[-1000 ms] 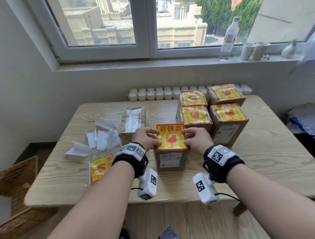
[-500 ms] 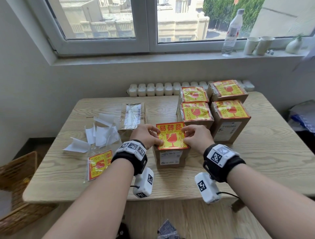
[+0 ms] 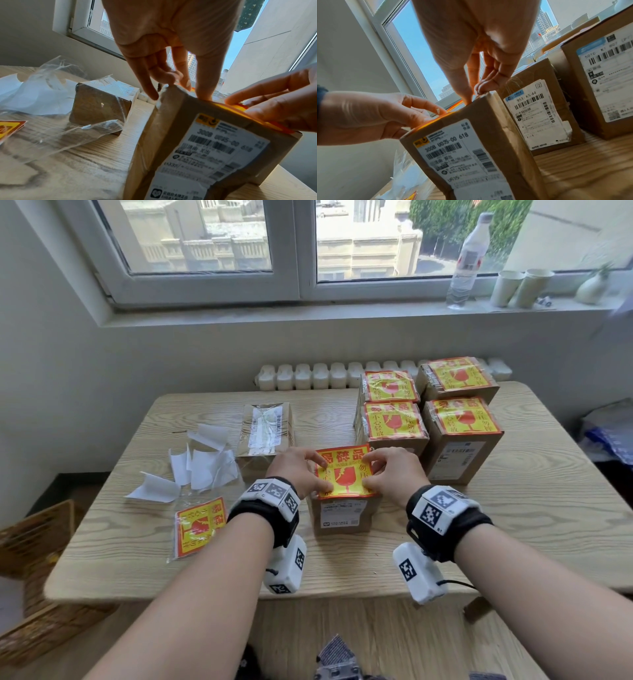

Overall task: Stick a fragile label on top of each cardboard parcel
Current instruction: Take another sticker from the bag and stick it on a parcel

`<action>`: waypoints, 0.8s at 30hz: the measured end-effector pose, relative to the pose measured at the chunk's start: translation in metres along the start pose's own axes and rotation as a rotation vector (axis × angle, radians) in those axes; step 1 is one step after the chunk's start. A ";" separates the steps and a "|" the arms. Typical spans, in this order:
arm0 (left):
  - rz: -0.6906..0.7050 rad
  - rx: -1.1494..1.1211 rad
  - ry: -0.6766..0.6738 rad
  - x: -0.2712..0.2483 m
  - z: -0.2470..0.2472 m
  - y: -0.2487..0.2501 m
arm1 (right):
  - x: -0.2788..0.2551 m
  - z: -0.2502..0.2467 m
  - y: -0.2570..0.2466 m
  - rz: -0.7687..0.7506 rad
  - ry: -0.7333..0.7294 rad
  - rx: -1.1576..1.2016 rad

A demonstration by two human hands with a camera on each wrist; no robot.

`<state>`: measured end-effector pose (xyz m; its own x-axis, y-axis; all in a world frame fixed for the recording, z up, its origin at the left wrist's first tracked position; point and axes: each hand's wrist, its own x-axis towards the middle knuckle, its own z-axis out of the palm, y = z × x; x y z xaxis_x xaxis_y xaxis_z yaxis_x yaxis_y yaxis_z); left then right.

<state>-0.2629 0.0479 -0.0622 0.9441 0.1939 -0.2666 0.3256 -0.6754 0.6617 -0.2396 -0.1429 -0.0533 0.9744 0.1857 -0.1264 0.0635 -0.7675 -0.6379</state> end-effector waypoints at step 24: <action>-0.158 -0.249 -0.161 0.003 -0.008 -0.015 | -0.003 -0.003 0.009 0.068 -0.034 -0.161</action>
<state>-0.2647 0.0639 -0.0671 0.8672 0.1545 -0.4735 0.4886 -0.4473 0.7491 -0.2408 -0.1524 -0.0567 0.9699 0.1490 -0.1924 0.0345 -0.8668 -0.4974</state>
